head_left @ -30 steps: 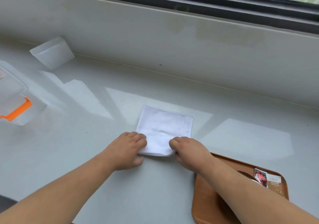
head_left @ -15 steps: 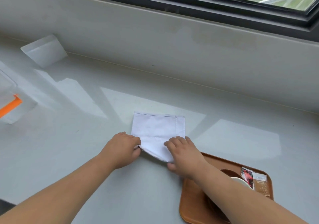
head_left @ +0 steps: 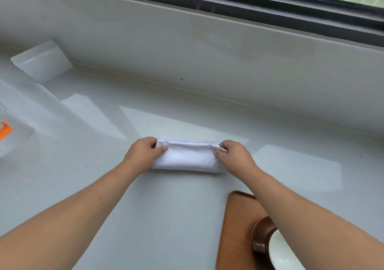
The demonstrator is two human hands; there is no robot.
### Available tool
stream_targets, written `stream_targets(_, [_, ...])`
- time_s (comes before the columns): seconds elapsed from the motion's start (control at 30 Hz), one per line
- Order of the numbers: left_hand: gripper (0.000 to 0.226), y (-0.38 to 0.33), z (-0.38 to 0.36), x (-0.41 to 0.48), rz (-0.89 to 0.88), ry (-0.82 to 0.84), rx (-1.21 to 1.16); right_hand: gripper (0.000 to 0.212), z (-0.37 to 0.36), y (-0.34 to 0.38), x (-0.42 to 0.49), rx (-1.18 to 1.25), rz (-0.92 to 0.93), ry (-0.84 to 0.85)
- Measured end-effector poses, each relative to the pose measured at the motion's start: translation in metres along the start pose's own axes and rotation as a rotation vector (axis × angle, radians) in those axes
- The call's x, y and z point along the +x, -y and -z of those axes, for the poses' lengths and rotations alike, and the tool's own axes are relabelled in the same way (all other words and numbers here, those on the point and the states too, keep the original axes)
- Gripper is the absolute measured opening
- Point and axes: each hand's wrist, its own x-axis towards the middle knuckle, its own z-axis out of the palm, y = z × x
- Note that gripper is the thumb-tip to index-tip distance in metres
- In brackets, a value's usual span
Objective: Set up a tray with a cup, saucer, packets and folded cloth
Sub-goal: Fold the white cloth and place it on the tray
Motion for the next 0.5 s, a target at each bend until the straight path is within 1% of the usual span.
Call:
stream_targets(0.07, [0.044, -0.002, -0.001, 0.011, 0.035, -0.007, 0.02, 0.023, 0.002, 0.003, 0.014, -0.007, -0.018, 0.0])
stream_targets(0.23, [0.035, -0.005, -0.006, 0.031, 0.065, -0.029, 0.142, 0.017, -0.002, 0.006, 0.038, -0.064, -0.052, 0.03])
stream_targets(0.3, [0.037, -0.009, -0.009, 0.035, 0.052, -0.021, 0.154, 0.017, -0.004, 0.006, 0.042, -0.082, -0.056, 0.048])
stream_targets(0.37, [0.038, -0.01, -0.008, 0.036, 0.055, 0.056, 0.033, 0.02, -0.003, 0.003, 0.042, -0.036, -0.061, 0.066])
stream_targets(0.43, [0.025, -0.006, -0.002, 0.031, 0.095, 0.198, -0.13, 0.017, 0.001, -0.003, 0.04, 0.05, -0.075, 0.1])
stream_targets(0.47, [0.022, -0.003, 0.001, 0.029, 0.11, 0.253, -0.167, 0.016, 0.003, -0.005, 0.038, 0.082, -0.08, 0.12])
stream_targets(0.5, [0.02, -0.001, 0.004, 0.027, 0.124, 0.271, -0.184, 0.015, 0.005, -0.007, 0.036, 0.102, -0.084, 0.137])
